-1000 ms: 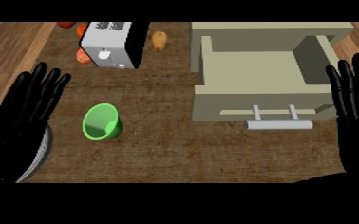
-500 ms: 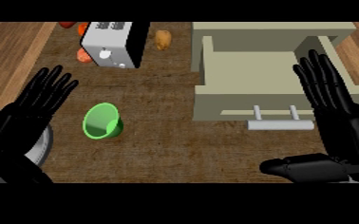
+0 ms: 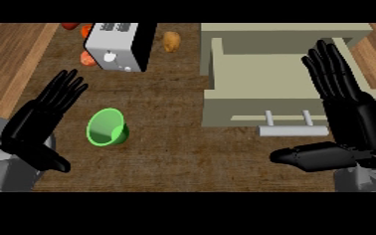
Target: Pick up the cup, place it into the drawer and close the drawer
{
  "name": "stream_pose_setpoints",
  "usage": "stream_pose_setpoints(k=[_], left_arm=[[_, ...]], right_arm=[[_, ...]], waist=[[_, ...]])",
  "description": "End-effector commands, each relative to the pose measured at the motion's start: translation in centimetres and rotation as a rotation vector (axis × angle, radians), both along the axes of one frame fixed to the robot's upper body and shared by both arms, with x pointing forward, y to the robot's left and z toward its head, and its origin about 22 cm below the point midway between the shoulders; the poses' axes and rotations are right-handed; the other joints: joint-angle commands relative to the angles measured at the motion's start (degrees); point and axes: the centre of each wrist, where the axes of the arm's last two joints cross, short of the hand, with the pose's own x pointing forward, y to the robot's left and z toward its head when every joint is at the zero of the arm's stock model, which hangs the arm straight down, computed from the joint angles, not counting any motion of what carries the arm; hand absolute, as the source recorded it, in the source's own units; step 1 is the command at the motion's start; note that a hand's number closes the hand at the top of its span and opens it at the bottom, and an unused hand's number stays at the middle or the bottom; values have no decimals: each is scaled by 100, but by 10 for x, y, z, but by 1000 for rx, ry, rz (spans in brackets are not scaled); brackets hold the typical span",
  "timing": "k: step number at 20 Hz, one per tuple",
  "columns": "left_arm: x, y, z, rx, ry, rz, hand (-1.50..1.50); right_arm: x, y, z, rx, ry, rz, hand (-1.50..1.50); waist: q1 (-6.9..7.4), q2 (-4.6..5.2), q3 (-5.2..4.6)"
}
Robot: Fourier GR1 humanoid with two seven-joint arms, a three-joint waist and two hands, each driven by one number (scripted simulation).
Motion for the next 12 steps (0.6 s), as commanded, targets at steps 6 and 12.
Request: stream_pose_setpoints(k=[6,12], left_arm=[[23,13,-53,74,73,51,-150],[15,28,-96,98,72,65,-150]], right_arm=[[9,-11,22,-29,-19,-11,-150],[20,-6,20,-13,-14,7,-150]], waist=[[-20,-2,-1],[-57,16,-7]])
